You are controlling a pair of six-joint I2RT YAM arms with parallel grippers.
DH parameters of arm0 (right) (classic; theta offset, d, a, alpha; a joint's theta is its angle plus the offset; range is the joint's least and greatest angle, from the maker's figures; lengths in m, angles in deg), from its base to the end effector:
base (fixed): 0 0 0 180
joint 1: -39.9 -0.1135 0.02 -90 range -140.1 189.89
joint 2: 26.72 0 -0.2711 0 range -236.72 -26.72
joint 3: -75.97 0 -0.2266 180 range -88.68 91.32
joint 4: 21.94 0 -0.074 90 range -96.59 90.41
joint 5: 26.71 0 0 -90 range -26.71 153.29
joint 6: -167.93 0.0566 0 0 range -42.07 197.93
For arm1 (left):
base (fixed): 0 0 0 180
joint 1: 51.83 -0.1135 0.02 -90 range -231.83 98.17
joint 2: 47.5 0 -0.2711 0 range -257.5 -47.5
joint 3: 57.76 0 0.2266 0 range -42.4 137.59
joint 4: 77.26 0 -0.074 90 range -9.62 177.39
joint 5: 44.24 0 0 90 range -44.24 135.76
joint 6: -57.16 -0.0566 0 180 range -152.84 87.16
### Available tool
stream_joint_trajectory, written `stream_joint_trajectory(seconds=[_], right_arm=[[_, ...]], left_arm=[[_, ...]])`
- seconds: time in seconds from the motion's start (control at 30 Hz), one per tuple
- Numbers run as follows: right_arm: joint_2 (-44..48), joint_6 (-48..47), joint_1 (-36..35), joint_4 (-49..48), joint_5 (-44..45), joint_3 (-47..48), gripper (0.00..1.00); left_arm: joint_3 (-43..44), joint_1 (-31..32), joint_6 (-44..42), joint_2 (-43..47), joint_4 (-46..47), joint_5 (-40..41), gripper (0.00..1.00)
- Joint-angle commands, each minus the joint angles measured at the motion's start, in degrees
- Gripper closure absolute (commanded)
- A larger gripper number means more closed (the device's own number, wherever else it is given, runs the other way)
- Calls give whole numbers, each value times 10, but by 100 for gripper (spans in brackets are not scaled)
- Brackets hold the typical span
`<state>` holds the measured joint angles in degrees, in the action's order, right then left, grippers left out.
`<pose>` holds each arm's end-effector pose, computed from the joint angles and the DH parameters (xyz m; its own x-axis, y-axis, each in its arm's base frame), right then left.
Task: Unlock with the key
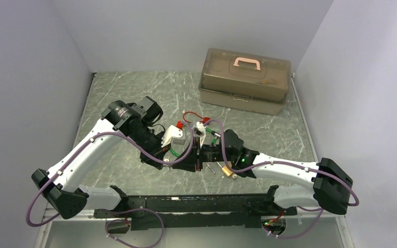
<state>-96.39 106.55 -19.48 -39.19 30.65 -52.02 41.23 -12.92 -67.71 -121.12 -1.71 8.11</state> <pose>0.1079 0.2422 0.2981 -0.4819 -0.0223 -0.8759 -0.8755 -0.0280 0.4824 0.1112 -0.1342 0.3540 -0.2911 0.8167 -0.4983 0.9187 0.0933 -0.3838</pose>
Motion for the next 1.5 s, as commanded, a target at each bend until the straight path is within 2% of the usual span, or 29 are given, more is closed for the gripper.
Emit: stream_joint_trajectory(seconds=[0.0,0.1,0.27,0.4,0.63,0.7,0.8,0.83,1.1,1.17,1.3,1.47], right_arm=[[0,1,2,-31,-11,32,76],[9,-11,2,-8,-4,41,67],[13,-15,2,-5,-4,47,64],[-5,-7,2,-14,-18,51,69],[-26,-7,2,-12,-42,53,70],[-31,-8,1,-9,-47,57,77],[-30,-5,1,-16,-37,53,98],[-25,-4,2,-20,-30,50,100],[31,1,9,-39,9,23,100],[43,14,19,-51,10,8,100],[59,42,47,-69,3,-28,100],[71,48,55,-63,10,-57,100]], left_arm=[[16,-1,2,14,-14,-13,100],[16,-1,3,15,-15,-11,100],[18,-1,3,14,-15,-11,100],[24,-1,5,15,-15,-9,100],[23,-1,4,16,-15,-8,100],[24,-1,4,16,-15,-8,100],[27,-2,3,13,-15,-9,100],[28,-1,3,13,-15,-10,100],[29,-1,0,0,-15,-7,100],[36,-1,1,-5,-14,-2,92],[59,-2,2,-17,-15,2,85],[79,-2,3,-28,-14,3,89]])
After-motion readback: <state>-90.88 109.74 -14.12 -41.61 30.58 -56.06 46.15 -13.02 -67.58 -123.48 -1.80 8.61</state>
